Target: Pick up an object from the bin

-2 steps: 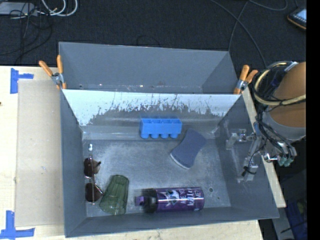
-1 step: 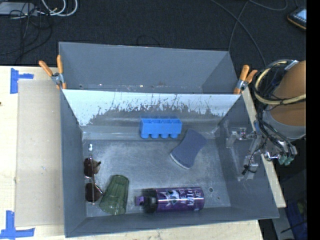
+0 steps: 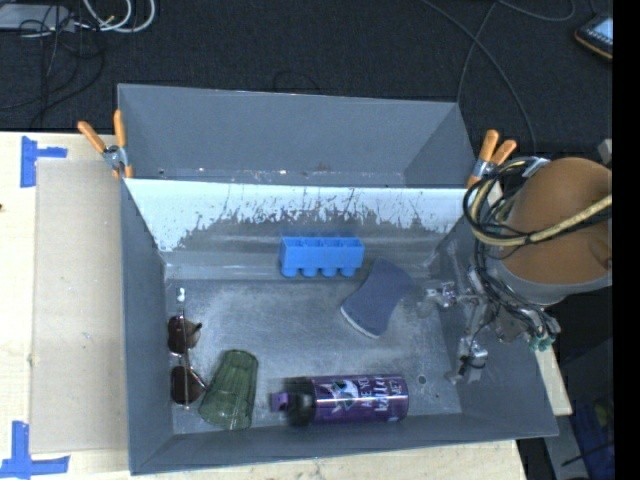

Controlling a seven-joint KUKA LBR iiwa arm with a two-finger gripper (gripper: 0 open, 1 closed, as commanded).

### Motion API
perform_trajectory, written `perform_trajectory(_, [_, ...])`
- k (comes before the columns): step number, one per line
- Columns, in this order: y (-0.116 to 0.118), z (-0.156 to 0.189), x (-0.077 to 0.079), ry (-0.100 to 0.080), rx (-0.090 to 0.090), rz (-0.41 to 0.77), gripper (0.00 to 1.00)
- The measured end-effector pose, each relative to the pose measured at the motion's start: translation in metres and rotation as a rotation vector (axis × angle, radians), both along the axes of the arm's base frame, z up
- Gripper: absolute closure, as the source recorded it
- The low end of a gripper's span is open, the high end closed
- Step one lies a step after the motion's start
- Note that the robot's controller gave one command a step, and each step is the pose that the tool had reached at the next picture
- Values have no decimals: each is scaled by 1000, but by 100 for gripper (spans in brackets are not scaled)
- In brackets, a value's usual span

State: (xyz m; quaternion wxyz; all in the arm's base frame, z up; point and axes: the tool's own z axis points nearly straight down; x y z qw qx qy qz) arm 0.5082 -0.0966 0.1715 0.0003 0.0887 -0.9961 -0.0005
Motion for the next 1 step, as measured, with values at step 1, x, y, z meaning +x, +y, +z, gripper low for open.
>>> perform_trajectory(1, [80,-11,-9,-1,-2,233,0])
